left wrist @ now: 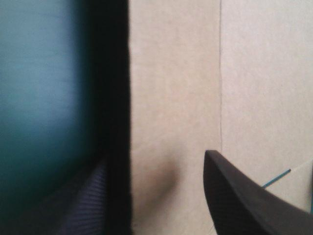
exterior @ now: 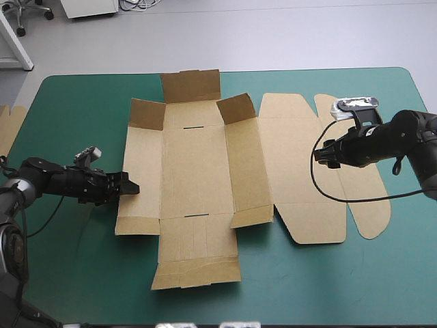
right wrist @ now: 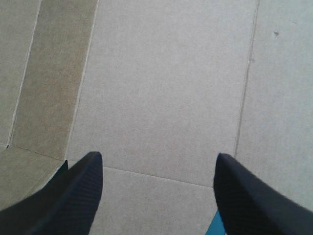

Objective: Fold the box

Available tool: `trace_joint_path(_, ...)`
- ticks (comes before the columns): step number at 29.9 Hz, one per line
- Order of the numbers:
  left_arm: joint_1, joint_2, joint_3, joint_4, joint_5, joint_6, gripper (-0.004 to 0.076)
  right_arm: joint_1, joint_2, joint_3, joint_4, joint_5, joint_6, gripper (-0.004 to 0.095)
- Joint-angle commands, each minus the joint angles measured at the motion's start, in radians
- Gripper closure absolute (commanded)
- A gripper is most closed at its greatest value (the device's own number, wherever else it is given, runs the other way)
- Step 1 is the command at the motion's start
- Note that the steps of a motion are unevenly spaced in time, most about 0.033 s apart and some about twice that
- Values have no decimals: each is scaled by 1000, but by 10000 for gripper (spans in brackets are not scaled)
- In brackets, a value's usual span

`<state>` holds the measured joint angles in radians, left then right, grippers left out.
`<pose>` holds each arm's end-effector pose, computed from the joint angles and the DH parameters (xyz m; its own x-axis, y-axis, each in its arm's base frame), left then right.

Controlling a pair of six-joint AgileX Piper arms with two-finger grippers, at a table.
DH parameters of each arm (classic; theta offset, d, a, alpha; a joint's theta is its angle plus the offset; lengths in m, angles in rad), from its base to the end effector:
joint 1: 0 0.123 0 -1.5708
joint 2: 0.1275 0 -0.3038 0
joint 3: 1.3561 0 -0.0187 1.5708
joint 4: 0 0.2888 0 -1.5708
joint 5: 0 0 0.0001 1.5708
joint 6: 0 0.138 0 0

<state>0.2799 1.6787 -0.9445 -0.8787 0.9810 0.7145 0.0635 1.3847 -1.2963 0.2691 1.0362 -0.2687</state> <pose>0.3412 0.0062 0.1546 -0.9552 -0.1761 -0.2380 0.0047 0.7949 -0.6067 0.3384 0.0532 0.3300 -0.8206 -0.1778 -0.5431 -0.2891 0.9489 0.1262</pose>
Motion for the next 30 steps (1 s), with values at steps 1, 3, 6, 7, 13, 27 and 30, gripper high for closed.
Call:
trace_joint_path(1, -55, -29, -20, -54, 2, 5, 309, 0, -29, -33, 11, -42, -1, 297)
trace_joint_path(3, -76, -29, -20, -56, -24, 2, 309, 0, -29, -33, 11, -42, -1, 297)
trace_joint_path(6, -84, -29, -20, -58, -51, -15, 312, 0, -29, -33, 11, -42, -1, 297)
trace_joint_path(7, -84, -29, -20, -62, -60, -15, 321, 0, -29, -33, 11, -42, -1, 297)
trace_joint_path(13, -84, -29, -20, -75, -65, -15, 451, 0, -29, -33, 11, -43, -1, 302)
trace_joint_path(27, -84, -29, -20, -14, -62, 22, 734, 0, -29, -33, 11, -29, -1, 327)
trace_joint_path(30, -84, -29, -22, -30, -53, 15, 734, 0, -29, -33, 11, -29, -1, 327)
